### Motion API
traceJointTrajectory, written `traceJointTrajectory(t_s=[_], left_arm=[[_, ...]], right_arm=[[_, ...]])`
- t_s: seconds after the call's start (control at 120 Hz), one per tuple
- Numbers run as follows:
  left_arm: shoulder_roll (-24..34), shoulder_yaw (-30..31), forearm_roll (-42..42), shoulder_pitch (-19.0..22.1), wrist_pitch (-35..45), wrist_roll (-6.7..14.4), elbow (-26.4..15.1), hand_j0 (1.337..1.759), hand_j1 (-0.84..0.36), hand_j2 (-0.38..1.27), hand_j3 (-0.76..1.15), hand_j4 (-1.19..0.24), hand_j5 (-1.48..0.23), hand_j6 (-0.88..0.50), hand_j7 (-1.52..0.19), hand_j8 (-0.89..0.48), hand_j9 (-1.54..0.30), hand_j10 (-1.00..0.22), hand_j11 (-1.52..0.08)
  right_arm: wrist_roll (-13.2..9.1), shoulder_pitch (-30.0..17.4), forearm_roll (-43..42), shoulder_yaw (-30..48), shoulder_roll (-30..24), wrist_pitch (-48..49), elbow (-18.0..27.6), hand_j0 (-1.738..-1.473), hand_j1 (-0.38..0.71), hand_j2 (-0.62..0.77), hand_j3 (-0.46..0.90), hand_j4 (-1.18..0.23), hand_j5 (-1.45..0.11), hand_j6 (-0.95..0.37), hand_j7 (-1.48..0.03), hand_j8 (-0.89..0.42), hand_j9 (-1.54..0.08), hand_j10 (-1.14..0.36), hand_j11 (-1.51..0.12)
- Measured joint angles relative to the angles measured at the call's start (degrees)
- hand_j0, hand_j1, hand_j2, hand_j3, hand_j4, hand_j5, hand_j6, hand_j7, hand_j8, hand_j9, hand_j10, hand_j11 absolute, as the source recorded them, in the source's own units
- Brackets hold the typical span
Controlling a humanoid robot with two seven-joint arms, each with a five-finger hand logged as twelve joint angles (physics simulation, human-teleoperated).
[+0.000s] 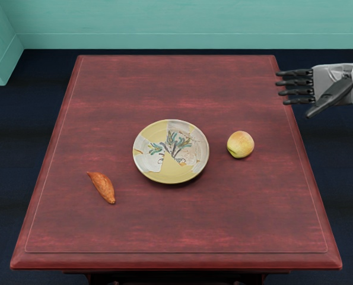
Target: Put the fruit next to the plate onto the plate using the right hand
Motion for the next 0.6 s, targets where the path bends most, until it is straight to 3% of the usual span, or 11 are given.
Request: traceJointTrajectory(t_s=[0.408,0.6], left_arm=[[0.0,-0.4,0.0,0.1,0.0,0.0,0.0,1.658,0.34,0.00,0.00,-0.01,-0.01,-0.01,-0.01,-0.01,-0.01,-0.01,-0.01],[0.0,-0.5,0.0,0.1,0.0,0.0,0.1,1.658,0.34,0.00,0.00,-0.01,-0.01,-0.01,-0.01,-0.01,-0.01,-0.01,-0.01]], right_arm=[[0.0,1.4,-2.0,-0.6,-0.4,0.0,2.1,-1.658,-0.35,0.00,0.00,0.00,0.00,0.00,0.00,0.00,0.00,0.00,0.00],[0.0,9.2,-13.4,-4.9,-0.6,0.0,13.8,-1.658,-0.35,0.00,0.00,0.00,0.00,0.00,0.00,0.00,0.00,0.00,0.00]])
